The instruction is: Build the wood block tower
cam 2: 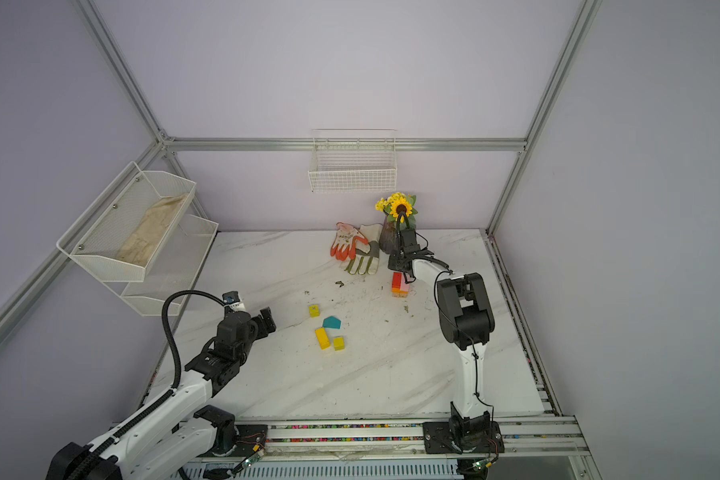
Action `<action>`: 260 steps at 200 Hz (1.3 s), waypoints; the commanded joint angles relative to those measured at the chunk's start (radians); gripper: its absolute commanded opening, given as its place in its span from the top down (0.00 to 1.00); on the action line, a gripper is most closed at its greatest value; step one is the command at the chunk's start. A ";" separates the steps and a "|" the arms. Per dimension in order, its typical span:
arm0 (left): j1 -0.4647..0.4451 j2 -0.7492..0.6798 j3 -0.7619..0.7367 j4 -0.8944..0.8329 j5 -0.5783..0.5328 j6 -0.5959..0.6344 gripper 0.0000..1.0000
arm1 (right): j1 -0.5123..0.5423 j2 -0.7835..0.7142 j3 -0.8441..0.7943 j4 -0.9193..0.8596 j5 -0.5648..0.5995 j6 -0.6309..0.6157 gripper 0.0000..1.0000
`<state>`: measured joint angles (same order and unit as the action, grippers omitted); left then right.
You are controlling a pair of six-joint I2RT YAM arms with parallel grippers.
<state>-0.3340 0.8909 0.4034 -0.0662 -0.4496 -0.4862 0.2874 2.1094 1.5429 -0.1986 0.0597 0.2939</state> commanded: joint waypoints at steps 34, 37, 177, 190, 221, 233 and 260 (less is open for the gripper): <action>0.007 -0.023 -0.039 0.053 0.007 0.006 0.06 | 0.013 0.005 0.006 -0.036 0.033 -0.022 0.85; 0.007 -0.025 -0.041 0.054 0.007 0.006 0.06 | 0.014 0.005 0.006 -0.037 0.034 -0.022 0.85; 0.006 -0.043 -0.051 0.061 0.009 0.006 0.06 | 0.025 -0.036 -0.033 -0.040 0.077 -0.024 0.86; 0.007 -0.044 -0.052 0.060 0.007 0.006 0.06 | 0.024 -0.039 -0.038 -0.038 0.078 -0.024 0.86; 0.008 -0.043 -0.052 0.060 0.006 0.006 0.06 | 0.026 -0.049 -0.048 -0.034 0.076 -0.024 0.86; 0.007 -0.044 -0.052 0.060 0.006 0.006 0.06 | 0.028 -0.051 -0.050 -0.031 0.075 -0.024 0.86; 0.008 -0.044 -0.053 0.060 0.005 0.006 0.06 | 0.029 -0.057 -0.056 -0.033 0.075 -0.024 0.86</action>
<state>-0.3340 0.8635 0.3923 -0.0460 -0.4412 -0.4862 0.3080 2.1002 1.5047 -0.2211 0.1169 0.2783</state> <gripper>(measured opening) 0.941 0.136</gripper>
